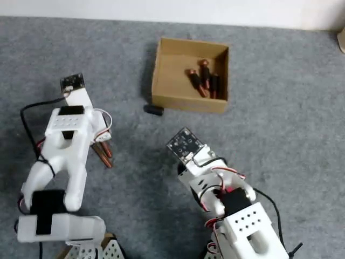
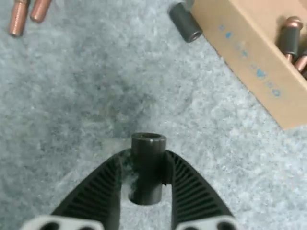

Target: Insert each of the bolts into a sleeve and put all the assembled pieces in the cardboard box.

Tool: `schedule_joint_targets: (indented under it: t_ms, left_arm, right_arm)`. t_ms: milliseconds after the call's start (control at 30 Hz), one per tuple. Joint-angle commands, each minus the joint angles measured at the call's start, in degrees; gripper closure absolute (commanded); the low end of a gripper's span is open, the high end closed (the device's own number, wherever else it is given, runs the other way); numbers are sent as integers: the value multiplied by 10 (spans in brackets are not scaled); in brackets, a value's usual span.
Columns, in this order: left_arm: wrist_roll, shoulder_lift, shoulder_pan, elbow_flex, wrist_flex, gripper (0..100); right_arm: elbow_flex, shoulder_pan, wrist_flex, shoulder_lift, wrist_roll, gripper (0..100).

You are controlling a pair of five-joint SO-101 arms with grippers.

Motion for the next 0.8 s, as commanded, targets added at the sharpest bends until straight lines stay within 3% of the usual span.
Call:
schedule_joint_targets:
  t_ms: [0, 267, 600, 733, 767]
  left_arm:
    - [5, 44, 15, -31, -45, 880]
    - [19, 139, 15, -116, -23, 881]
    - [55, 162, 15, -121, -23, 882]
    - [52, 162, 15, -120, -23, 1000]
    - [52, 162, 21, -120, -23, 988]
  right_arm:
    - [-2, 7, -18, -8, -3, 994]
    - [10, 5, -21, -10, -3, 993]
    - [12, 5, -21, -11, -3, 993]
    - [12, 5, -23, -11, -3, 993]
    - [14, 5, -29, -11, -3, 993]
